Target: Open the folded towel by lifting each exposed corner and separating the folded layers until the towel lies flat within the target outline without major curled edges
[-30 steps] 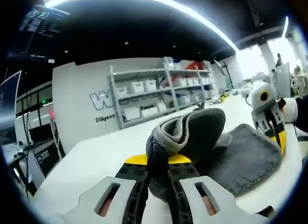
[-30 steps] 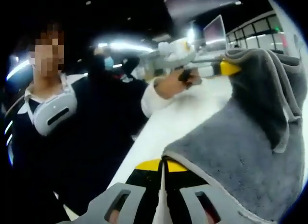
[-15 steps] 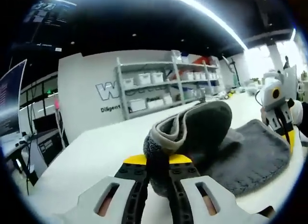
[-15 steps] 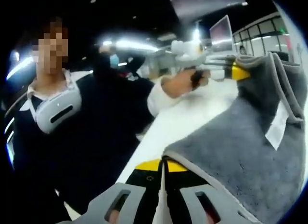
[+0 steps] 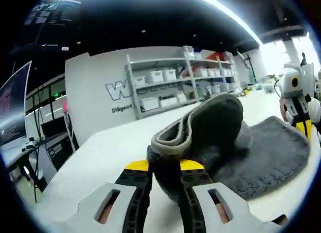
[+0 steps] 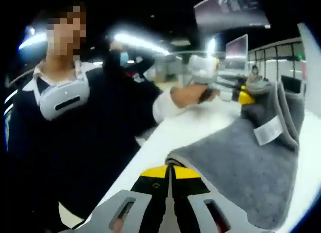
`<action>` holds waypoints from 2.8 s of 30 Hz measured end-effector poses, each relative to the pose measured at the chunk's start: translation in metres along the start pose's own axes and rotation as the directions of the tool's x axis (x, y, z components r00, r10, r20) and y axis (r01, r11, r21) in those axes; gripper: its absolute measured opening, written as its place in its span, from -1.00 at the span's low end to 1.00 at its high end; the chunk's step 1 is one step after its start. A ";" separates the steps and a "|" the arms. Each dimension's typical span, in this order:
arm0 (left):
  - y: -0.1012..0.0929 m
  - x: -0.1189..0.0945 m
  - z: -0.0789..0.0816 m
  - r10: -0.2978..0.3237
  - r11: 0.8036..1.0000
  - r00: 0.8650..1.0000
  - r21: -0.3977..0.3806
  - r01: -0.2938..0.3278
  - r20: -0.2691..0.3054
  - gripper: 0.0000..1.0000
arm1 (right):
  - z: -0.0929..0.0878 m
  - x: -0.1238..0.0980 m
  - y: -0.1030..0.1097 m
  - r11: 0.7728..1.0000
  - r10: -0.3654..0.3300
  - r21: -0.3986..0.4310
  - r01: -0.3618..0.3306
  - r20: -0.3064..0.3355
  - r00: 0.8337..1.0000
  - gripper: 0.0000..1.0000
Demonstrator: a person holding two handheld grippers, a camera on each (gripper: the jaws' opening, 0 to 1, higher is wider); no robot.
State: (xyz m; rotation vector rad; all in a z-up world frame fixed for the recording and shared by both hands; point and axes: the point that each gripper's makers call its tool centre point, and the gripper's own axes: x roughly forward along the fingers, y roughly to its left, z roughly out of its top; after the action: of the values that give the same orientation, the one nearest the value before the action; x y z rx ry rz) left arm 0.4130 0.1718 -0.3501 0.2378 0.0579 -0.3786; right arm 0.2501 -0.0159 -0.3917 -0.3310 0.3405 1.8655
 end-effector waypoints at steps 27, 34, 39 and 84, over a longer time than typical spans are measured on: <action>0.036 0.009 0.006 0.081 0.994 0.996 0.063 -0.084 0.042 -0.51 | -0.002 -0.049 -0.112 0.828 -0.551 -0.081 0.555 0.063 0.832 -0.69; 0.031 0.015 0.003 0.032 0.999 0.999 0.022 -0.033 0.035 -0.41 | -0.015 -0.069 -0.133 0.763 -0.646 0.015 0.646 0.032 0.763 -0.45; 0.018 0.020 -0.007 -0.041 0.999 0.999 -0.020 0.041 -0.005 -0.28 | -0.029 -0.087 -0.150 0.720 -0.682 0.183 0.669 0.011 0.731 -0.39; 0.005 0.013 -0.034 -0.035 0.999 0.986 0.023 0.039 -0.161 -0.59 | -0.035 -0.042 -0.098 0.753 -0.450 0.530 0.390 -0.018 0.893 -0.84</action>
State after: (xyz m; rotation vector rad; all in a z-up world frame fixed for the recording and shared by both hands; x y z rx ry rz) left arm 0.4263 0.1795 -0.3829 0.2932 0.2161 -0.3969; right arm 0.3584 -0.0362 -0.4143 0.0745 0.6257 1.2700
